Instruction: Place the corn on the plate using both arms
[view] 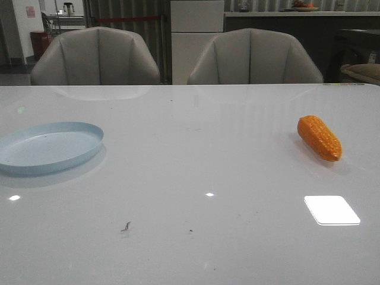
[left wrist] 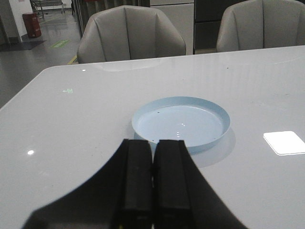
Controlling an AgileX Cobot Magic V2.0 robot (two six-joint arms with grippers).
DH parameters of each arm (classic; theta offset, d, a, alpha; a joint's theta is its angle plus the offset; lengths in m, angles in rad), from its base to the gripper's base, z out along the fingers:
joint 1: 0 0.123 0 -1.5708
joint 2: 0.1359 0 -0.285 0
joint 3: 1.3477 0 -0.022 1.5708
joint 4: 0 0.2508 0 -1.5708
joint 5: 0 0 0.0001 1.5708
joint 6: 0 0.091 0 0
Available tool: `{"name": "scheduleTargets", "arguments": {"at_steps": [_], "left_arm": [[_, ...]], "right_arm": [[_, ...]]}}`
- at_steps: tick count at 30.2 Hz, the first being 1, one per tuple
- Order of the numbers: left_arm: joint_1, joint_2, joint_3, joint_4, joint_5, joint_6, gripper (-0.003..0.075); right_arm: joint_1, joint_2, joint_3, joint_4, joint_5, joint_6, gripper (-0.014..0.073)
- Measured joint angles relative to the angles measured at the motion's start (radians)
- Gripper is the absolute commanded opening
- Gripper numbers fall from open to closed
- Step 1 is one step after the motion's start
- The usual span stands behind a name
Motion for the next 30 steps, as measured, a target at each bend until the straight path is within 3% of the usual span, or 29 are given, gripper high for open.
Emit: {"name": "scheduleTargets", "arguments": {"at_steps": [15,24,30], "left_arm": [[0.000,0.000,0.000,0.000,-0.018,0.000,0.0094],[0.000,0.000,0.000,0.000,-0.120,0.000,0.0094],[0.000,0.000,0.000,0.000,-0.289,0.000,0.0094]], "right_arm": [[0.000,0.000,0.000,0.000,0.000,0.000,0.0066],[0.000,0.000,0.000,0.000,0.000,0.000,0.0066],[0.000,0.000,0.000,0.000,0.000,0.000,0.0066]]}}
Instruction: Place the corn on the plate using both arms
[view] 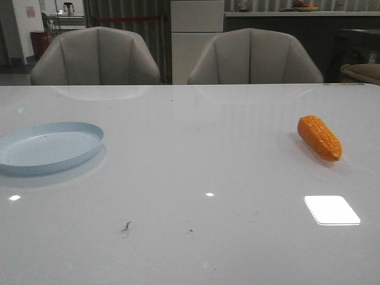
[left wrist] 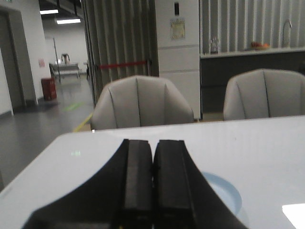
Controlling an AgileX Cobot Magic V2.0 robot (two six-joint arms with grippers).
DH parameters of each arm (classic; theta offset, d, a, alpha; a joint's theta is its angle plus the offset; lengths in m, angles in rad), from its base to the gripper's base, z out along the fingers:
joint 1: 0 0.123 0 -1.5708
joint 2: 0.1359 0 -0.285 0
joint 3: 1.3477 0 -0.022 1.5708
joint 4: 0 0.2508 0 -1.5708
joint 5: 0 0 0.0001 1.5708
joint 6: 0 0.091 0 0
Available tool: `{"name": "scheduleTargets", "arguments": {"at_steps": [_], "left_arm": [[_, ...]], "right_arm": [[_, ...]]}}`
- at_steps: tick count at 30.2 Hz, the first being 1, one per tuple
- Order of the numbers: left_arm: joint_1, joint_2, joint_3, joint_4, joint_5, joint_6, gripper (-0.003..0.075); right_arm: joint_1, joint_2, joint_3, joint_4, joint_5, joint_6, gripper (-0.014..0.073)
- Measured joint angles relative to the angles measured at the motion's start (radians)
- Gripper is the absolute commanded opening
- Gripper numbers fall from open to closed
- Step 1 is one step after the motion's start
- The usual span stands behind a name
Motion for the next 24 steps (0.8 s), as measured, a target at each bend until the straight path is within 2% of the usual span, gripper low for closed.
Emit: {"name": "scheduleTargets", "arguments": {"at_steps": [3,6,10,15,20,24], "left_arm": [[0.000,0.000,0.000,0.000,-0.073,0.000,0.0094],[0.000,0.000,-0.005,0.000,-0.090,0.000,0.0094],[0.000,0.000,-0.079,0.002,-0.050,0.000,0.0094],[0.000,0.027,-0.252,0.066,0.035,0.000,0.0094],[0.000,0.201,-0.424,0.122,0.048,0.000,0.0094],[0.000,0.380,-0.571,0.130,0.050,0.000,0.0094]], "right_arm": [[0.000,0.000,0.000,0.000,-0.025,0.000,0.0066],[0.000,0.000,0.000,0.000,-0.094,0.000,0.0066],[0.000,0.000,-0.064,0.002,-0.117,0.000,0.0066],[0.000,0.020,-0.257,0.002,-0.079,0.000,0.0066],[0.000,0.214,-0.444,0.002,-0.073,0.000,0.0066],[0.000,0.412,-0.591,0.002,-0.140,0.000,0.0066]]}}
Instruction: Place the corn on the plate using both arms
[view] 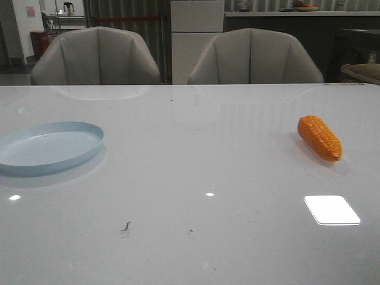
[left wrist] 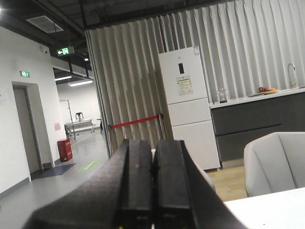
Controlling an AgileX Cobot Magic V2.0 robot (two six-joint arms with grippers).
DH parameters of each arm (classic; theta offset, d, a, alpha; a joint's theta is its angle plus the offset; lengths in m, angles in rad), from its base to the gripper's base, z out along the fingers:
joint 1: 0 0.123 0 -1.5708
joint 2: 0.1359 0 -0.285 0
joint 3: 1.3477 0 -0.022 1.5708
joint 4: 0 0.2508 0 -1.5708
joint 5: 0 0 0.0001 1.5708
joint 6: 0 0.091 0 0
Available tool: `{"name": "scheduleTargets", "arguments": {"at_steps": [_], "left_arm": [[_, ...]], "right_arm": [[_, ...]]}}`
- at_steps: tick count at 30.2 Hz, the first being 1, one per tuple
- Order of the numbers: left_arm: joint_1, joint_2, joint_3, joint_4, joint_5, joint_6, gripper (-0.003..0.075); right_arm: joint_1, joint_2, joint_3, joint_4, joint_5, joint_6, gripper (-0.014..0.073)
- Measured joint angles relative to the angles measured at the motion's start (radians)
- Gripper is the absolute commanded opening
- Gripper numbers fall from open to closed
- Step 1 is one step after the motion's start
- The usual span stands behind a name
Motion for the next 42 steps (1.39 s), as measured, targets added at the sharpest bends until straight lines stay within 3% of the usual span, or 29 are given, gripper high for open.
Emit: {"name": "scheduleTargets", "arguments": {"at_steps": [7,14,17,20,24,27,30,35,42], "left_arm": [[0.000,0.292,-0.135,0.002,-0.002,0.000,0.0094],[0.000,0.510,-0.137,-0.049,0.012,0.000,0.0097],[0.000,0.562,-0.137,-0.089,0.041,0.000,0.0141],[0.000,0.594,-0.137,-0.104,0.107,0.000,0.0246],[0.000,0.620,-0.137,-0.113,0.164,0.000,0.0410],[0.000,0.643,-0.137,-0.140,0.161,0.000,0.0421],[0.004,0.673,-0.150,-0.154,0.181,0.000,0.0421],[0.062,0.764,-0.292,-0.214,0.367,0.000,0.0421],[0.133,1.016,-0.610,-0.212,0.636,0.000,0.0421]], "right_arm": [[0.000,0.327,-0.129,0.000,-0.108,0.000,0.0066],[0.000,0.562,-0.132,0.000,-0.052,0.000,0.0066],[0.000,0.618,-0.132,0.000,-0.022,0.000,0.0081],[0.000,0.640,-0.132,0.000,0.028,0.000,0.0160],[0.000,0.644,-0.132,0.000,0.090,0.000,0.0387],[0.000,0.644,-0.132,0.000,0.105,0.000,0.0489],[0.000,0.644,-0.132,0.000,0.116,0.000,0.0488],[0.000,0.644,-0.132,0.000,0.116,0.000,0.0488],[0.000,0.644,-0.132,0.000,0.118,0.000,0.0488]]}}
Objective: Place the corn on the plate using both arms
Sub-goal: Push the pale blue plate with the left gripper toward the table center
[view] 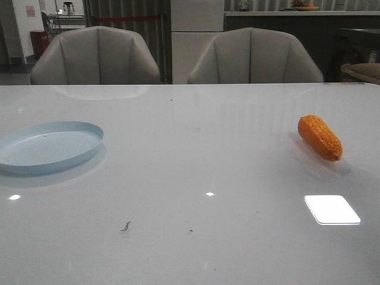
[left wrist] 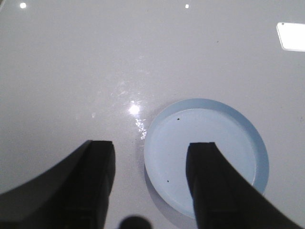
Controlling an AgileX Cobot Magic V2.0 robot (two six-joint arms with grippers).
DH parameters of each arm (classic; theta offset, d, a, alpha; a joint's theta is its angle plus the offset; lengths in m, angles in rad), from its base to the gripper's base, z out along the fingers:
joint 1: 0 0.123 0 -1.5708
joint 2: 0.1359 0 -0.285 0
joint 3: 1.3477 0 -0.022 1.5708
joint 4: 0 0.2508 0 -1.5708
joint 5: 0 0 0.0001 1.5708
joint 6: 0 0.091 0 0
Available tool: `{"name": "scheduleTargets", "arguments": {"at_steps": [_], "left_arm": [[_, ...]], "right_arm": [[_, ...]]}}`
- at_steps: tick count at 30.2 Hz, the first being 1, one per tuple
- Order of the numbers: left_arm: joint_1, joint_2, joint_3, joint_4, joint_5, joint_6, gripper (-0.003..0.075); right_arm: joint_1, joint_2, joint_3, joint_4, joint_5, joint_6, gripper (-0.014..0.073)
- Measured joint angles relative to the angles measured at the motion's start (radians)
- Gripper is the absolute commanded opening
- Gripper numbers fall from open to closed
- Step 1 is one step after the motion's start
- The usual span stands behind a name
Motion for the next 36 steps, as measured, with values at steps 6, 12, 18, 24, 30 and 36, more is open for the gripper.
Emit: {"name": "scheduleTargets", "arguments": {"at_steps": [6,12,18,24,30,36], "left_arm": [[0.000,0.245,-0.210,0.009,0.136,-0.002,0.0421],[0.000,0.458,-0.301,0.011,0.195,-0.002,0.0421],[0.000,0.576,-0.309,0.012,0.159,-0.002,0.0421],[0.000,0.639,-0.312,0.006,0.118,-0.002,0.0421],[0.000,0.665,-0.312,0.006,0.088,-0.002,0.0421],[0.000,0.708,-0.312,0.004,0.068,-0.002,0.0421]], "right_arm": [[0.000,0.000,0.000,0.000,0.002,0.000,0.0488],[0.000,0.000,0.000,0.000,0.003,0.000,0.0488],[0.000,0.000,0.000,0.000,0.005,0.000,0.0488],[0.000,0.000,0.000,0.000,0.005,0.000,0.0488],[0.000,0.000,0.000,0.000,0.005,0.000,0.0488],[0.000,0.000,0.000,0.000,0.005,0.000,0.0488]]}}
